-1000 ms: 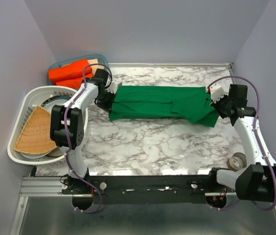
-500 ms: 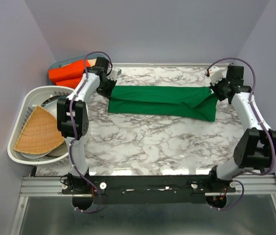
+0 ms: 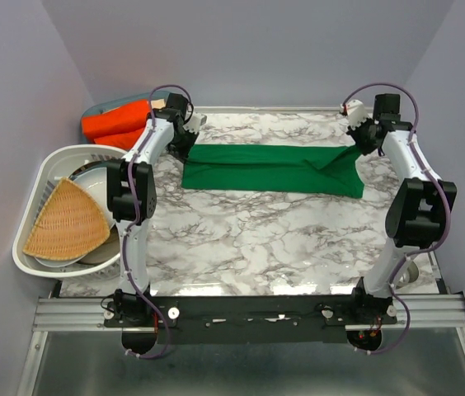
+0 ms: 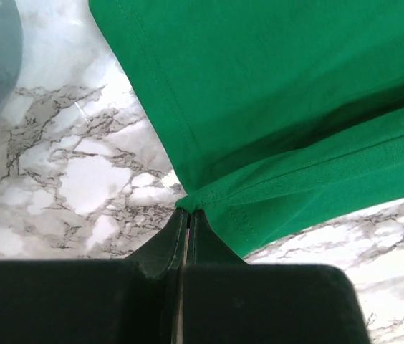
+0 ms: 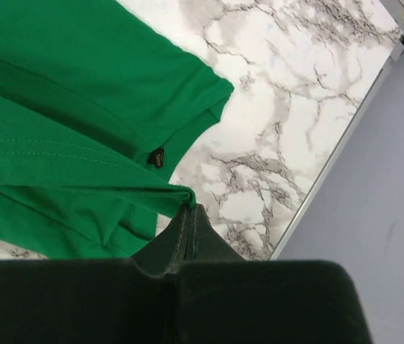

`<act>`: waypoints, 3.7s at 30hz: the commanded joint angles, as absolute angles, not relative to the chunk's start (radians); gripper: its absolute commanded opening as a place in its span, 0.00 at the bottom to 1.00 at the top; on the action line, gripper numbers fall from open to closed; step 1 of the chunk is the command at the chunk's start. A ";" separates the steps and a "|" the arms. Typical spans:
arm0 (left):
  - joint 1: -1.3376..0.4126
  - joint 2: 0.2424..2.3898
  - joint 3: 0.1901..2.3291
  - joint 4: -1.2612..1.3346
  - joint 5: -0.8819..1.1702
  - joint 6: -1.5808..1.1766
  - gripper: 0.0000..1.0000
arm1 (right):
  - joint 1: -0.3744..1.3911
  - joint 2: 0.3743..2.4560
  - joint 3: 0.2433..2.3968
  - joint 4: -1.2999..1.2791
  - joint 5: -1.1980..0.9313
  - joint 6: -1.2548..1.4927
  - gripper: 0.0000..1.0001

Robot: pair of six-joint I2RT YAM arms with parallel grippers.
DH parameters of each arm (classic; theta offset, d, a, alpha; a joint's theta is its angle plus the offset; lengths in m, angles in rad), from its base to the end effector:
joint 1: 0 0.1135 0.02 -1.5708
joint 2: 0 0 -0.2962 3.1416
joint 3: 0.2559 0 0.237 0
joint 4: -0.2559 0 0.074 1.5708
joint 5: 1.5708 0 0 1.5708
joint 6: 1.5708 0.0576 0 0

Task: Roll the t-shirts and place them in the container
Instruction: Fold the T-shirt at the center of the board.

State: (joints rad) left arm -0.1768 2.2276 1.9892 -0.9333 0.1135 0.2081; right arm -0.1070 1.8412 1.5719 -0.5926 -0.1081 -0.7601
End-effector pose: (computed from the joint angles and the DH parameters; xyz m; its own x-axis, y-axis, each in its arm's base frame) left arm 0.4800 -0.0924 0.2313 -0.8424 0.3590 -0.4018 0.4008 0.9159 -0.0218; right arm 0.4198 -0.0388 0.2961 -0.5721 -0.6275 -0.5282 -0.4937 0.7777 -0.3892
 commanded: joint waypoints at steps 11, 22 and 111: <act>-0.160 2.156 1.939 -0.974 0.104 0.230 0.00 | -0.091 1.807 1.626 -0.771 -0.158 -0.775 0.00; -0.135 1.887 1.530 -0.957 0.233 0.351 0.00 | -0.084 1.381 1.151 -0.882 -0.204 -0.764 0.01; -0.143 2.295 2.075 -1.115 0.095 0.291 0.00 | -0.078 2.215 2.052 -1.029 -0.233 -0.612 0.00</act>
State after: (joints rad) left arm -0.1432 2.2932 2.0560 -1.1091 0.1265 0.3016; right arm -0.0868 2.1826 2.0113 -1.0595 -0.2401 -0.6250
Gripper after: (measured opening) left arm 0.010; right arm 0.008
